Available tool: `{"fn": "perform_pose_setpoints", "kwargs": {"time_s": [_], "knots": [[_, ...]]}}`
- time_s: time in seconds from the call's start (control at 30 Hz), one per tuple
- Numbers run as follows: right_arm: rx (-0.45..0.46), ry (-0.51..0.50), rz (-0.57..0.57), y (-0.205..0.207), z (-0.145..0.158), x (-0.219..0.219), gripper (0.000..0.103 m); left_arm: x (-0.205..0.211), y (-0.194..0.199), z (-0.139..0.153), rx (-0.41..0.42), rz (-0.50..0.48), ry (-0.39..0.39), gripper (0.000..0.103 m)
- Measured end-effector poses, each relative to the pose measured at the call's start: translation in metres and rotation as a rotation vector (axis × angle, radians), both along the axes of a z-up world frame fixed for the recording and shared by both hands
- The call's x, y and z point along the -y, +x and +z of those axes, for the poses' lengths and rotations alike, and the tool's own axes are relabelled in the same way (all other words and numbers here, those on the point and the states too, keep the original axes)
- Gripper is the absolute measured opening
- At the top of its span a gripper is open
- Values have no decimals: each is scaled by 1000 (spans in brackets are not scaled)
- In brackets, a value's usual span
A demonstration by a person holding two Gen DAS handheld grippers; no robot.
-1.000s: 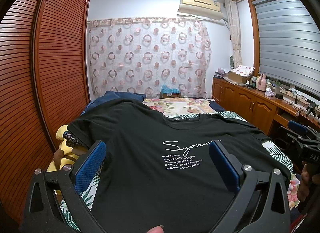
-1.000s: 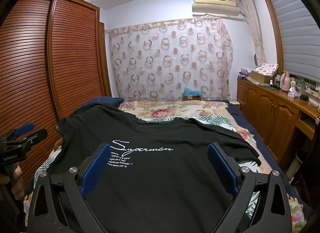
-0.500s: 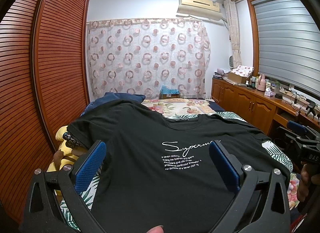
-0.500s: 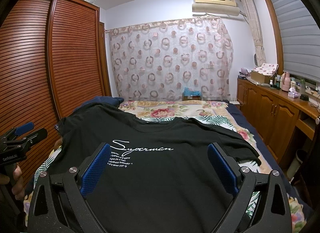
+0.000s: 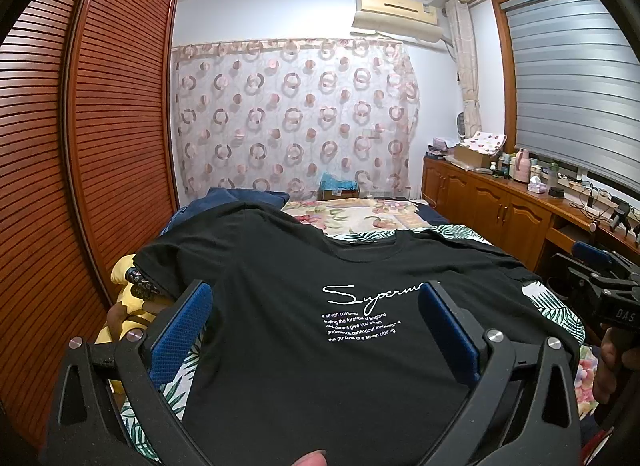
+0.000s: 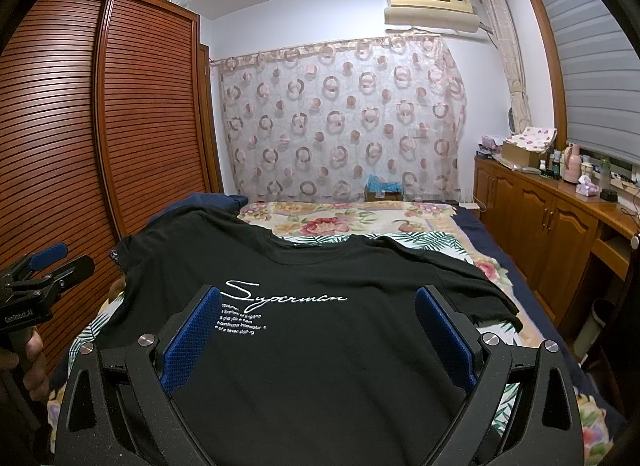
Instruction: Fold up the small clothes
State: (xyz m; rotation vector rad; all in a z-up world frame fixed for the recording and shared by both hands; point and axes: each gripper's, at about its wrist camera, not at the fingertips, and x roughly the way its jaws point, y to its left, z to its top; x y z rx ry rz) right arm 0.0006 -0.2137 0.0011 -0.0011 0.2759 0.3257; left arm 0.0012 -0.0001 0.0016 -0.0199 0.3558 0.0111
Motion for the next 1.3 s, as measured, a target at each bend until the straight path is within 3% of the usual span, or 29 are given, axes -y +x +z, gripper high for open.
{"fn": "perform_pose_setpoints", "kwargs": {"time_s": [1.07,1.3], "knots": [[-2,-1,5,0,-1,-2,98,0,0,-1,2,-1,2,103],[-26,7,44,10,-4,-5,98,-6,-1,-1,-37,14,-16,103]]}}
